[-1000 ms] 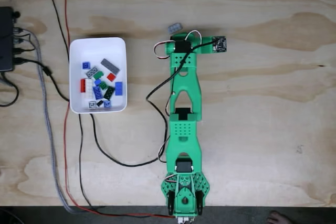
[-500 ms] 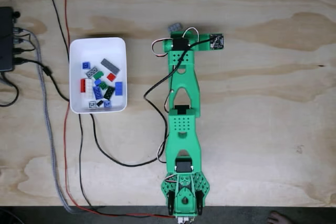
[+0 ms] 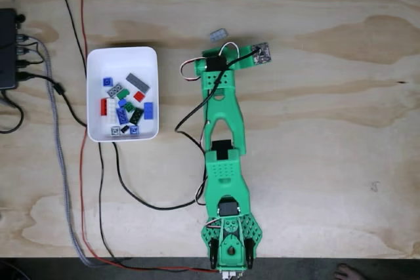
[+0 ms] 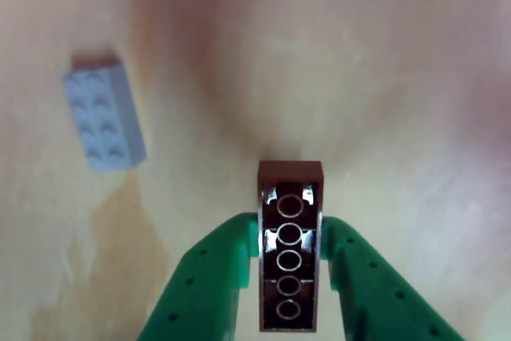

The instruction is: Put all lego bricks in the bin.

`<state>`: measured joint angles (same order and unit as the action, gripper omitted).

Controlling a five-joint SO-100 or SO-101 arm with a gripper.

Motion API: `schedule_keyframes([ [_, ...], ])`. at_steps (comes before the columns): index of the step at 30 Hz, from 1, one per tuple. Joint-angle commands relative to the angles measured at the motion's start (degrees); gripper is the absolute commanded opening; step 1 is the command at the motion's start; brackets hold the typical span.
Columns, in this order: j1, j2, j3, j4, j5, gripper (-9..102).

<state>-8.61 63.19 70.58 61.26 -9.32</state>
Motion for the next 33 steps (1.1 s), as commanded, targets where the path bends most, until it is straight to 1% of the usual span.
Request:
schedule_keyframes([
  [1,-14.2,29.4,-1.9,3.7,-6.6,0],
  [4,-19.2,21.4,-13.6,7.8,-4.6,0],
  [8,-25.0,14.2,-17.0,8.3,-3.9,0],
  [11,-28.5,8.7,-16.3,9.1,-4.2,1],
  [12,-28.7,8.1,-15.1,9.1,-4.3,5],
  [14,-27.9,8.4,-12.9,8.4,-3.6,18],
  [15,-27.2,9.8,-11.7,7.7,-3.3,22],
  [16,-25.8,11.6,-10.8,6.7,-2.5,25],
  [18,-22.5,16.0,-10.7,5.6,-3.9,27],
  [21,-15.8,23.3,-11.8,4.9,-11.5,26],
  [23,-11.1,29.4,-7.9,5.4,-22.3,25],
  [24,-7.6,33.9,-1.3,2.0,-28.6,24],
  [25,-4.1,38.8,8.0,-2.3,-37.4,24],
  [27,2.5,47.9,28.6,-13.5,-53.1,23],
  [29,6.8,54.4,45.1,-20.7,-66.7,22],
  [30,7.6,55.8,49.7,-22.1,-69.6,22],
  [32,6.7,56.0,56.2,-27.6,-70.9,21],
  [33,6.2,55.7,59.8,-31.9,-71.5,21],
])
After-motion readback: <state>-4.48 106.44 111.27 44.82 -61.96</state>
